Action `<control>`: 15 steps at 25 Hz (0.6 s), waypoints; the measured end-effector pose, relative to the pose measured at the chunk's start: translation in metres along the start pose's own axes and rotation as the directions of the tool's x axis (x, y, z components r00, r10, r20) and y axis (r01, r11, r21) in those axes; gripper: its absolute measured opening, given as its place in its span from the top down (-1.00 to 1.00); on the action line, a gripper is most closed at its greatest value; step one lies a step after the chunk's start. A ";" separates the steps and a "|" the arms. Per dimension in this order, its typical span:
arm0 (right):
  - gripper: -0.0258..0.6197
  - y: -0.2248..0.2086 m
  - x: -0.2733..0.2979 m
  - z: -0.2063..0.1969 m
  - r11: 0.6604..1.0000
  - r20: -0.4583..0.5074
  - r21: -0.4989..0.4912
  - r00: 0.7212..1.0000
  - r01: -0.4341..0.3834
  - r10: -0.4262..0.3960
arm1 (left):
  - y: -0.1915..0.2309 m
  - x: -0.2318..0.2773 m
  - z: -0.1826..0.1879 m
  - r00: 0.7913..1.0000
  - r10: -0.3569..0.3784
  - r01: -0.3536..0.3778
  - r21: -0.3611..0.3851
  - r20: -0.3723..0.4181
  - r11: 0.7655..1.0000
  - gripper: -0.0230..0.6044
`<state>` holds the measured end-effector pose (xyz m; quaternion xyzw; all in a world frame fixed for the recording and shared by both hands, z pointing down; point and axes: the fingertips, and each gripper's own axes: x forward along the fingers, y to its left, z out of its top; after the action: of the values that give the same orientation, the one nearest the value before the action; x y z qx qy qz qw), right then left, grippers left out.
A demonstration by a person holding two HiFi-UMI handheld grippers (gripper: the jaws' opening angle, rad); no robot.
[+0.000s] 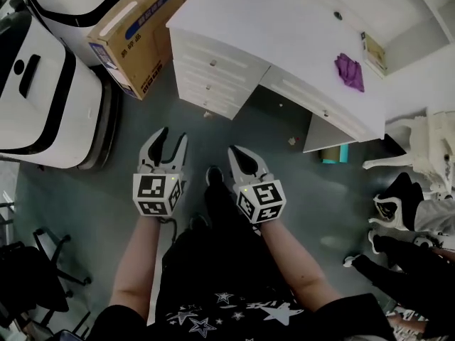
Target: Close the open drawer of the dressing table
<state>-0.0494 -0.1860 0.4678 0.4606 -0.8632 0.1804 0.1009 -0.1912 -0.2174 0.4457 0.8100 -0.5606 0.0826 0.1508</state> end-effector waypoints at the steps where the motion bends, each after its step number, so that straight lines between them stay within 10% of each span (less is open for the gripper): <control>1: 0.91 0.006 -0.010 0.005 1.000 0.009 -0.003 1.000 0.000 0.000 | -0.004 -0.011 0.007 1.000 -0.006 0.006 0.002 0.012 1.000 0.36; 15: 0.91 0.055 -0.086 0.049 1.000 0.058 -0.010 0.998 0.003 -0.002 | -0.040 -0.098 0.023 1.000 -0.023 0.022 0.029 0.021 0.999 0.85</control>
<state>-0.0473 -0.1126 0.3813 0.4662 -0.8661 0.1625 0.0785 -0.1900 -0.1254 0.3881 0.8191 -0.5519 0.0803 0.1341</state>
